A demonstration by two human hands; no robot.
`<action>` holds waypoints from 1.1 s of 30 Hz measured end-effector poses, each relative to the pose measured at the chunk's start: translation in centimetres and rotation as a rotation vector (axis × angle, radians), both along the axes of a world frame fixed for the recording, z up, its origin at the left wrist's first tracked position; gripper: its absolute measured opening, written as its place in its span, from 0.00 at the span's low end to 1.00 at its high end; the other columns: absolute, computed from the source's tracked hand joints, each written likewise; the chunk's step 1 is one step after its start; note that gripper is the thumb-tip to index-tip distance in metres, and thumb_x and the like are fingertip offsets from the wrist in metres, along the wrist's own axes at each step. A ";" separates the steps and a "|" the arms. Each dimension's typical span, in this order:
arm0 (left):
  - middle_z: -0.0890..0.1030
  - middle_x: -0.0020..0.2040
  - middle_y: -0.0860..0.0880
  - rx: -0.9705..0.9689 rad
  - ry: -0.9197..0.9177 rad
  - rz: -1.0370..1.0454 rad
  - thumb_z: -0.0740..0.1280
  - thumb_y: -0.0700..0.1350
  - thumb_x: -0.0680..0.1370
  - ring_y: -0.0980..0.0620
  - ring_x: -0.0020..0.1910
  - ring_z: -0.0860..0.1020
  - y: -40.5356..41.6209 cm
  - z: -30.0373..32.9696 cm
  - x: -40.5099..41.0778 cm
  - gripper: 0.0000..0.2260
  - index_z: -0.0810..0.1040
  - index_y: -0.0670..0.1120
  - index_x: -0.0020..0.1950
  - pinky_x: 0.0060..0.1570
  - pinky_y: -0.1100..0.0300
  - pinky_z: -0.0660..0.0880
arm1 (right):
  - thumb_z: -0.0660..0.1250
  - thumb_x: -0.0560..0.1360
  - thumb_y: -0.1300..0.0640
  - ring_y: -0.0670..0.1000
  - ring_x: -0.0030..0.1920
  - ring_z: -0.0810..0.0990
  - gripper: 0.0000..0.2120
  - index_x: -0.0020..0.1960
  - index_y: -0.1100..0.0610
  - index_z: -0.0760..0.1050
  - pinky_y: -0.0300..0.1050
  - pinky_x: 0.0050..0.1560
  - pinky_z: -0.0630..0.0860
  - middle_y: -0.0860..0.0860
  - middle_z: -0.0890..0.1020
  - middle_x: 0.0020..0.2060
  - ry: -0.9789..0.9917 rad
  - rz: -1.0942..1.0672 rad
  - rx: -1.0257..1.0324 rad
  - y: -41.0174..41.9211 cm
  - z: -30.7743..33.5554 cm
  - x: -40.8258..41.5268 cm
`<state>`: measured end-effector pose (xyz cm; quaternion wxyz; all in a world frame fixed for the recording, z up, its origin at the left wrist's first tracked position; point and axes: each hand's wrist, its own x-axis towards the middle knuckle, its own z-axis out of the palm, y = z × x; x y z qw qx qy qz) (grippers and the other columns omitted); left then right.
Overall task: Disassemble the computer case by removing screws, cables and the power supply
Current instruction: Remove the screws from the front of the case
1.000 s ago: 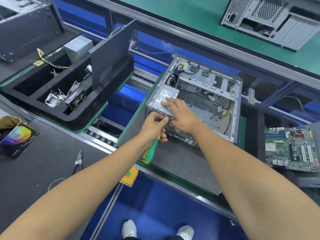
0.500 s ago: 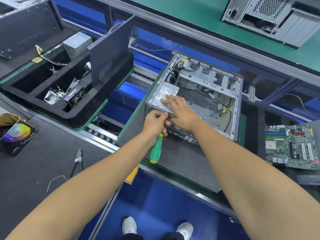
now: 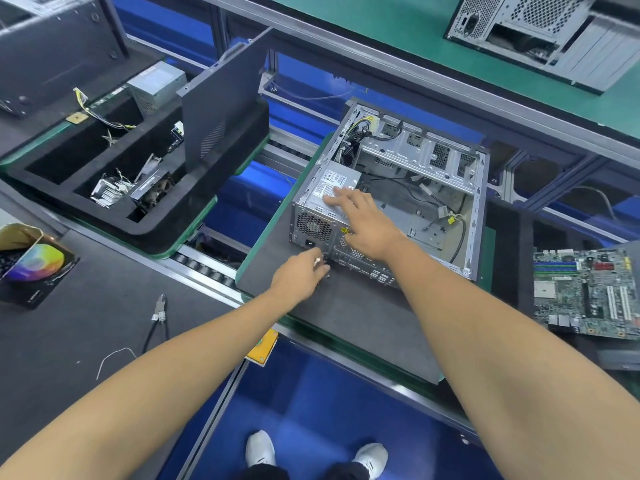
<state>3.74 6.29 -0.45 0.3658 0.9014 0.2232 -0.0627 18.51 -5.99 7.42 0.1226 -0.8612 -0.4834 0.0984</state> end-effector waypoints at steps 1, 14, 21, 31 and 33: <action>0.82 0.50 0.44 0.061 0.016 -0.041 0.63 0.55 0.84 0.41 0.47 0.81 -0.2 -0.4 0.1 0.10 0.71 0.49 0.53 0.43 0.50 0.76 | 0.66 0.71 0.69 0.53 0.78 0.54 0.41 0.79 0.47 0.59 0.52 0.75 0.61 0.49 0.58 0.79 0.001 0.000 0.001 0.0 0.0 0.0; 0.82 0.51 0.41 0.141 0.035 0.095 0.57 0.56 0.86 0.37 0.47 0.81 0.1 -1.3 1.1 0.17 0.63 0.43 0.65 0.45 0.45 0.78 | 0.67 0.72 0.68 0.54 0.78 0.55 0.40 0.79 0.46 0.59 0.53 0.75 0.62 0.48 0.58 0.79 0.004 0.009 0.004 0.0 -0.4 0.2; 0.68 0.44 0.48 0.038 -0.264 0.223 0.52 0.49 0.83 0.46 0.36 0.73 2.3 0.7 0.4 0.06 0.61 0.47 0.53 0.30 0.54 0.62 | 0.66 0.71 0.68 0.52 0.78 0.54 0.41 0.79 0.46 0.59 0.52 0.74 0.61 0.48 0.58 0.79 0.000 0.006 0.011 0.0 -0.5 0.3; 0.70 0.51 0.50 -0.114 -0.845 0.286 0.58 0.47 0.87 0.42 0.46 0.76 4.2 -0.9 -1.8 0.05 0.71 0.48 0.55 0.46 0.45 0.76 | 0.67 0.72 0.67 0.50 0.77 0.54 0.41 0.79 0.45 0.58 0.48 0.73 0.57 0.47 0.57 0.79 0.001 0.008 0.011 -0.1 -0.7 0.5; 0.72 0.49 0.51 -0.084 -0.807 0.321 0.57 0.53 0.87 0.44 0.45 0.77 3.8 -1.8 -2.5 0.10 0.73 0.49 0.56 0.45 0.43 0.76 | 0.67 0.72 0.67 0.50 0.77 0.54 0.41 0.79 0.44 0.57 0.49 0.73 0.58 0.46 0.57 0.79 -0.005 0.008 0.008 -0.1 -0.7 0.5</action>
